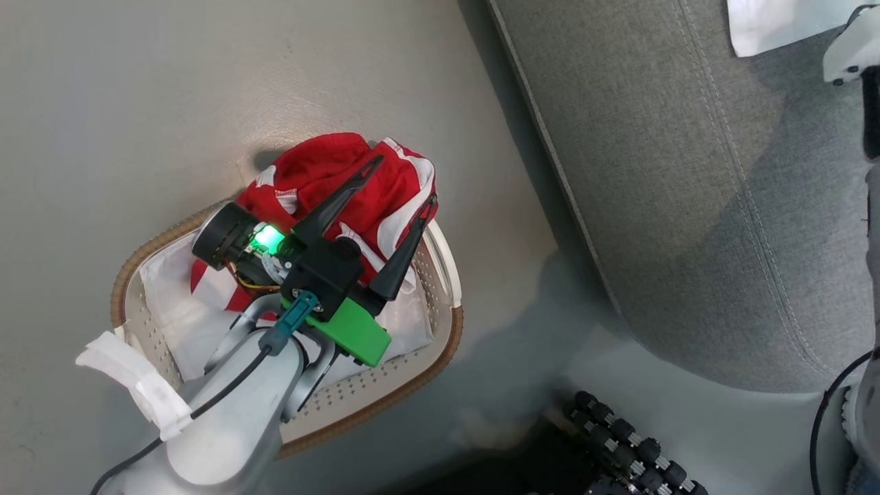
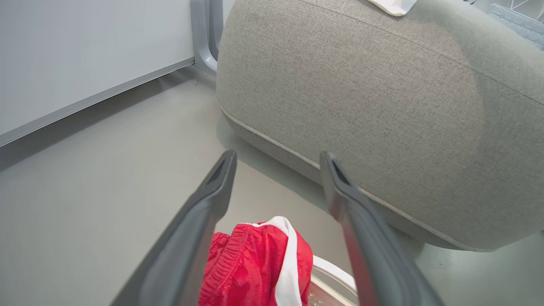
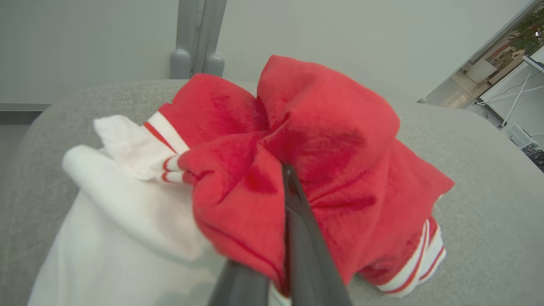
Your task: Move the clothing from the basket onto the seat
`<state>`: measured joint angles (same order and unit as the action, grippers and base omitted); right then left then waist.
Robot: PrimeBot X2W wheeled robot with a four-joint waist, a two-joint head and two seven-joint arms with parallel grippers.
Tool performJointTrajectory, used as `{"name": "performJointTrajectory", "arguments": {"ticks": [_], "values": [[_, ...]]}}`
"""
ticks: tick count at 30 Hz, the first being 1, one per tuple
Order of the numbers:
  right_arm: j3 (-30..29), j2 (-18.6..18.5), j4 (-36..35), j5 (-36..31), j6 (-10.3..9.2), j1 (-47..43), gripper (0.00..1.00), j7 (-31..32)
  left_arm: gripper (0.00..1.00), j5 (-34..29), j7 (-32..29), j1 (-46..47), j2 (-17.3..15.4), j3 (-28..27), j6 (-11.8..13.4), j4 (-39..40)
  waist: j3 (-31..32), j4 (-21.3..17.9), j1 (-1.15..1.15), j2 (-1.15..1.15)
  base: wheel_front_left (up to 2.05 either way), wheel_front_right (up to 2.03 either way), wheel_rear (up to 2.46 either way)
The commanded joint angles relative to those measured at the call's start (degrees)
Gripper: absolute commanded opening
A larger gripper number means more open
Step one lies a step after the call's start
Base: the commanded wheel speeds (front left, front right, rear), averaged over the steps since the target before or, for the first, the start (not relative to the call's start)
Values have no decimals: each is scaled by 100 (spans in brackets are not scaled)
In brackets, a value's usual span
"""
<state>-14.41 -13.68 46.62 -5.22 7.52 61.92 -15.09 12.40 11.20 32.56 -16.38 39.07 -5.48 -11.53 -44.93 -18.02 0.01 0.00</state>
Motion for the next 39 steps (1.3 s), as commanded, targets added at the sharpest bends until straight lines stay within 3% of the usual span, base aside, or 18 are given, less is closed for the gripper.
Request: {"name": "performJointTrajectory", "arguments": {"ticks": [1,2,3,6,7,16,24,31,39], "values": [[-13,26,-57,-31,-5,-132,0,-11,100,14,10,69,-50,-17,27,25,11,-15,-1,0,0,0,0],[2,57,-96,-29,-5,-179,10,-11,100,21,10,64,-59,-19,33,26,25,-23,-1,0,0,0,0],[36,96,-153,-20,-5,-239,27,-11,100,32,18,60,-66,-21,40,30,47,-31,-1,0,0,0,0],[138,140,-323,64,-5,-431,94,-11,100,52,60,37,-48,-24,59,11,138,-61,-1,0,0,0,0],[175,153,-396,105,-5,-511,100,-11,100,73,61,18,-34,-20,62,-11,185,-71,-1,0,0,0,0],[500,120,-835,279,-5,-1343,100,-11,100,249,290,-158,170,-26,85,-281,772,-16,-1,0,0,0,0],[695,-36,-1005,369,-5,-1937,100,-11,100,429,404,-398,485,-169,97,-615,1635,291,-1,0,0,0,0],[765,-112,-1177,357,-5,-2257,100,-11,100,504,401,-870,804,-717,109,-473,2518,748,-1,0,0,0,0],[911,197,-1325,496,-5,-2717,100,-10,100,465,400,-1646,1027,-1663,142,-416,3389,1203,-1,0,0,0,0]]}}
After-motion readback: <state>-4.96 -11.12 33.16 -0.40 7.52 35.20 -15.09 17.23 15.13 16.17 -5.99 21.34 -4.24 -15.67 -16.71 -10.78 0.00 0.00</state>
